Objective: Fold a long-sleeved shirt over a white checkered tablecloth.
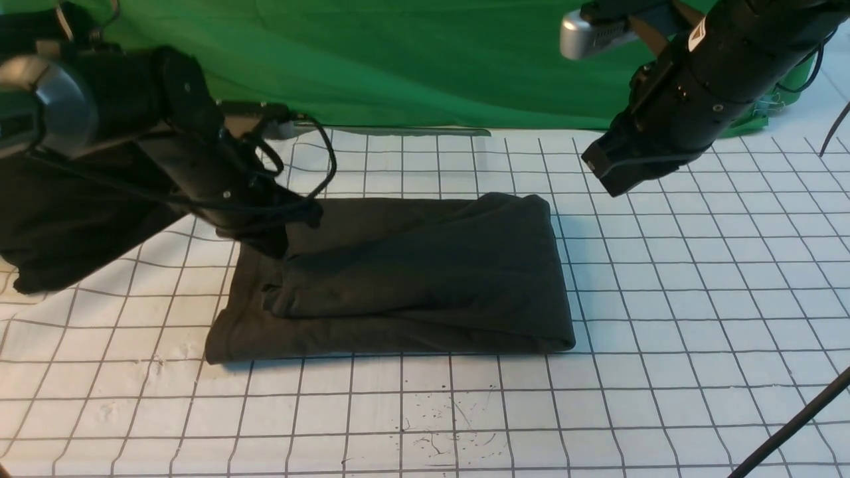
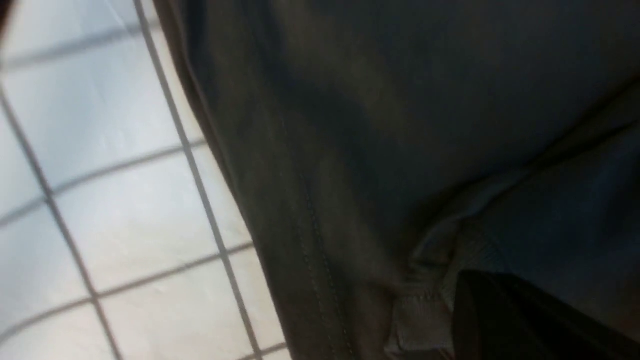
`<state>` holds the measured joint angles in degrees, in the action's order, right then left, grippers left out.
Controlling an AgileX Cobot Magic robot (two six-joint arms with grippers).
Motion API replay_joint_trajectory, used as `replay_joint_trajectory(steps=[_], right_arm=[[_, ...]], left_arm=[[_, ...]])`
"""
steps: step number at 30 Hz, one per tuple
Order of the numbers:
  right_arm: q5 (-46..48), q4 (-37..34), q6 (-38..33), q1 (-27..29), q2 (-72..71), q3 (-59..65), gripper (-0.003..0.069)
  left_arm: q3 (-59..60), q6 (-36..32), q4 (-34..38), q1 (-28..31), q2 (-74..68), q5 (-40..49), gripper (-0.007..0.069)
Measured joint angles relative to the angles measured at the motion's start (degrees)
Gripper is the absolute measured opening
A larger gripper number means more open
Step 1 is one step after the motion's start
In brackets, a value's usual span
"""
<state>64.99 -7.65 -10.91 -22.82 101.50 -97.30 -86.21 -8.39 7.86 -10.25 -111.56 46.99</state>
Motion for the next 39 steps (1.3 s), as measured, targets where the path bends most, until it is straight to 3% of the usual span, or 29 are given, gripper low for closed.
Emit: replay_joint_trajectory(steps=[12, 15, 19, 24, 28, 36, 39], right_arm=[[-0.2, 0.0, -0.5, 0.0, 0.0, 0.0, 0.001], [-0.2, 0.0, -0.5, 0.0, 0.0, 0.0, 0.0013], [-0.7, -0.1, -0.5, 0.0, 0.0, 0.0, 0.0017], [-0.7, -0.1, -0.5, 0.0, 0.0, 0.0, 0.0019], [-0.7, -0.1, -0.5, 0.0, 0.0, 0.0, 0.0019], [-1.1, -0.2, -0.5, 0.0, 0.0, 0.0, 0.002], [-1.1, -0.3, -0.5, 0.0, 0.0, 0.0, 0.0024]], left_arm=[[-2.1, -1.1, 3.4, 0.0, -0.4, 4.5, 0.0027], [-2.1, -1.3, 3.3, 0.0, -1.5, 4.7, 0.0093], [-2.1, -1.4, 3.5, 0.0, -4.2, 4.9, 0.0281], [-2.1, -1.5, 3.4, 0.0, -6.2, 5.0, 0.037], [-2.2, -1.7, 3.8, 0.0, -6.3, 5.0, 0.0345], [-2.4, -6.9, 6.6, 0.0, -6.4, 4.3, 0.0041], [-3.9, -6.9, 5.5, 0.0, -6.5, 4.8, 0.0013]])
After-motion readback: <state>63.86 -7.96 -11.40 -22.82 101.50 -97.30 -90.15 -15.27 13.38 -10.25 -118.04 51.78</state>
